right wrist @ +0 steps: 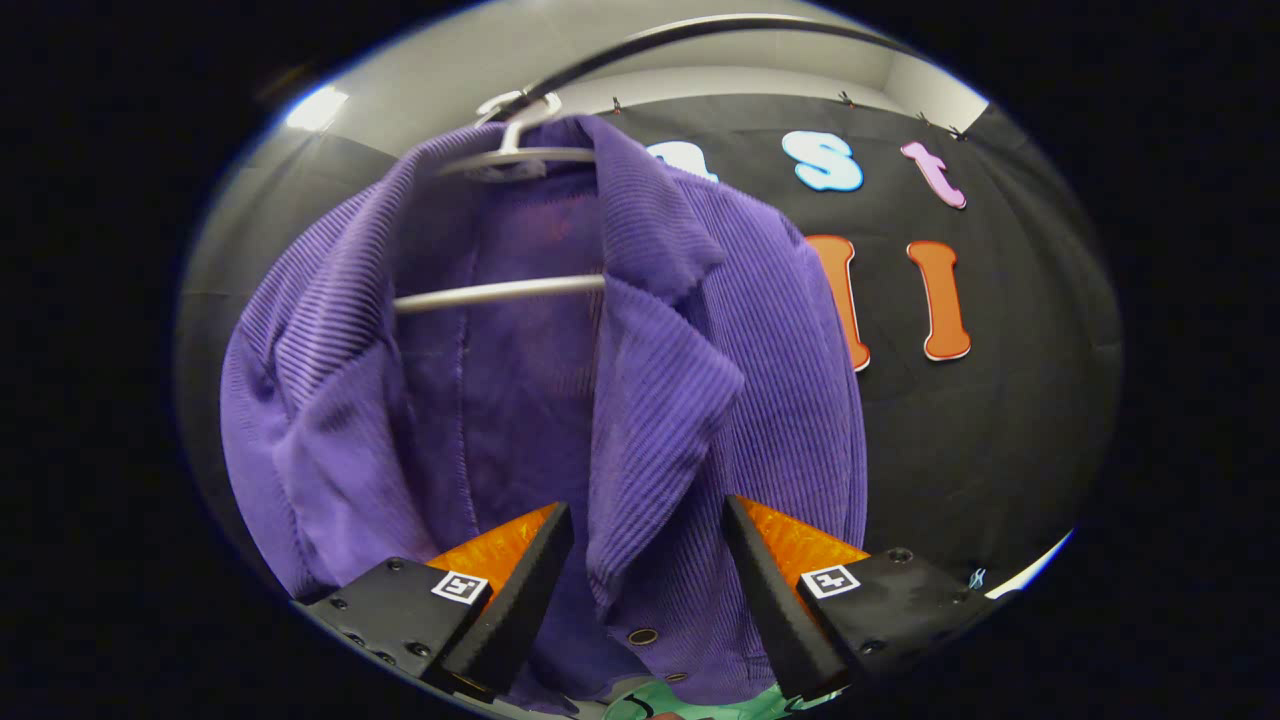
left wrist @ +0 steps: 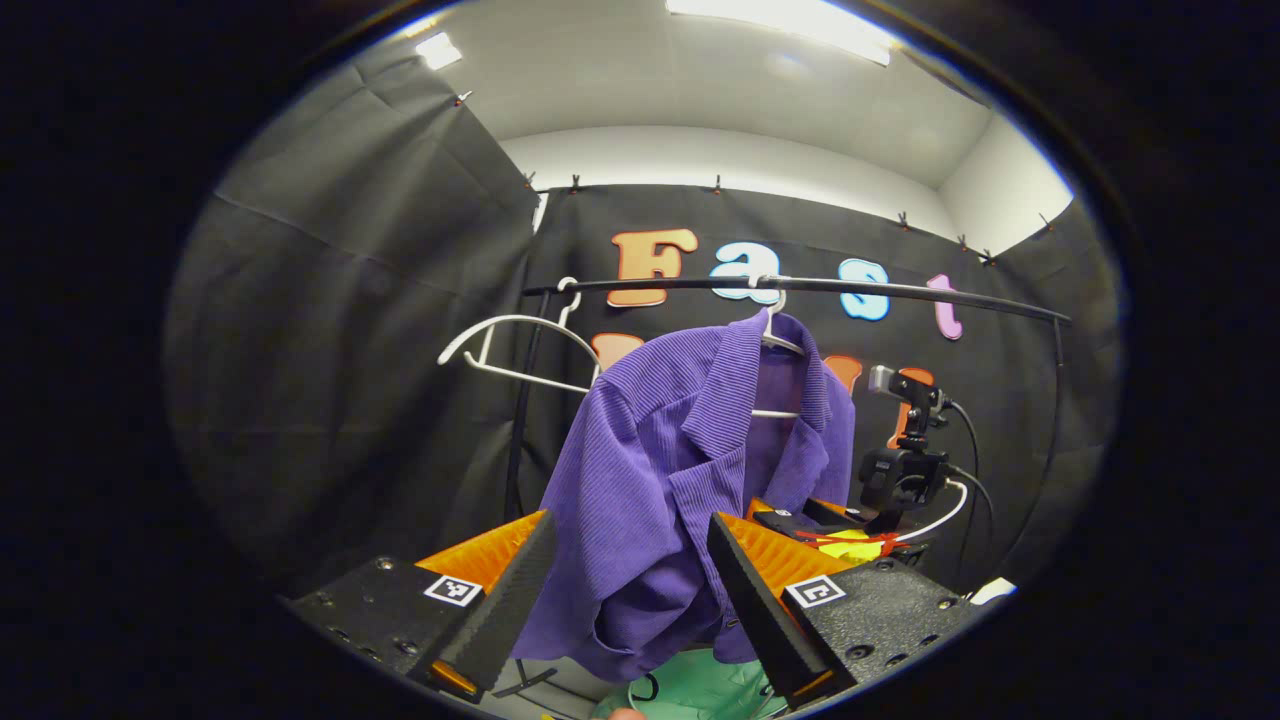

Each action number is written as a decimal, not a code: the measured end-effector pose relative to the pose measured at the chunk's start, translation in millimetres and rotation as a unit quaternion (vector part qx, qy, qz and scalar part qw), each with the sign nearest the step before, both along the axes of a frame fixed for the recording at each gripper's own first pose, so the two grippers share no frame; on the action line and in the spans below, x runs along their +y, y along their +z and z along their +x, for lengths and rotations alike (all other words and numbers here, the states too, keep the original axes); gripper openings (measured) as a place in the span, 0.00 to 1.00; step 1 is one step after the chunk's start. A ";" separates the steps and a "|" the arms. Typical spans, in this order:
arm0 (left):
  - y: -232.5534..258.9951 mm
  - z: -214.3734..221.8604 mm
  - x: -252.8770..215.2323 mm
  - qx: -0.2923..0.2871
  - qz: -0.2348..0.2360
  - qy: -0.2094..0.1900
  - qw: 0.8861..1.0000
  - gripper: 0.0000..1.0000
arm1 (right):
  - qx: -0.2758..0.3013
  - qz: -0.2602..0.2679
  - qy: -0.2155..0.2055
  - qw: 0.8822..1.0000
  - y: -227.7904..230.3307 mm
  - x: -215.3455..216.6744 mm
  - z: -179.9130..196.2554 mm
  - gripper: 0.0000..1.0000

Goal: Grasp the clothes on the hanger with both hands and then place them into the laundry hamper below.

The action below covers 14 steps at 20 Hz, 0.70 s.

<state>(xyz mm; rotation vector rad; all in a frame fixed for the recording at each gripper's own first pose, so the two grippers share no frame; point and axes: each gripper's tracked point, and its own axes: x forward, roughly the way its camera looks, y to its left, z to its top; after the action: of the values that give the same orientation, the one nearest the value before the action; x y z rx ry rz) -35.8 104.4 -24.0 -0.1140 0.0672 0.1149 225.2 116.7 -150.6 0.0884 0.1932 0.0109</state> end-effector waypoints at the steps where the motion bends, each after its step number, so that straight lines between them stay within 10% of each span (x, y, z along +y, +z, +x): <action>1: 1.5 -3.6 -4.9 -0.003 0.000 0.018 1.000 0.91 | 0.011 -0.005 -0.006 1.000 -8.0 -12.3 3.0 1.00; 3: 0.2 -10.6 -12.9 -0.006 0.006 0.055 0.998 0.91 | 0.004 -0.001 -0.013 1.000 -7.0 -45.1 13.0 0.95; 7: -13.1 -5.0 -33.2 0.004 0.010 0.102 0.995 0.92 | -0.039 0.057 0.040 0.997 34.9 -78.3 -2.8 0.10; 14: -39.7 55.8 -106.0 0.014 -0.042 0.018 0.999 0.95 | -0.104 0.084 0.187 0.973 106.7 -95.7 -87.4 0.07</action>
<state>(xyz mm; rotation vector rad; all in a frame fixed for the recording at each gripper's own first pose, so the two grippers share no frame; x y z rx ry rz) 20.0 -1.6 -63.7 -0.1983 0.0982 0.1499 137.8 21.0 -43.9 0.2185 -0.0044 0.4109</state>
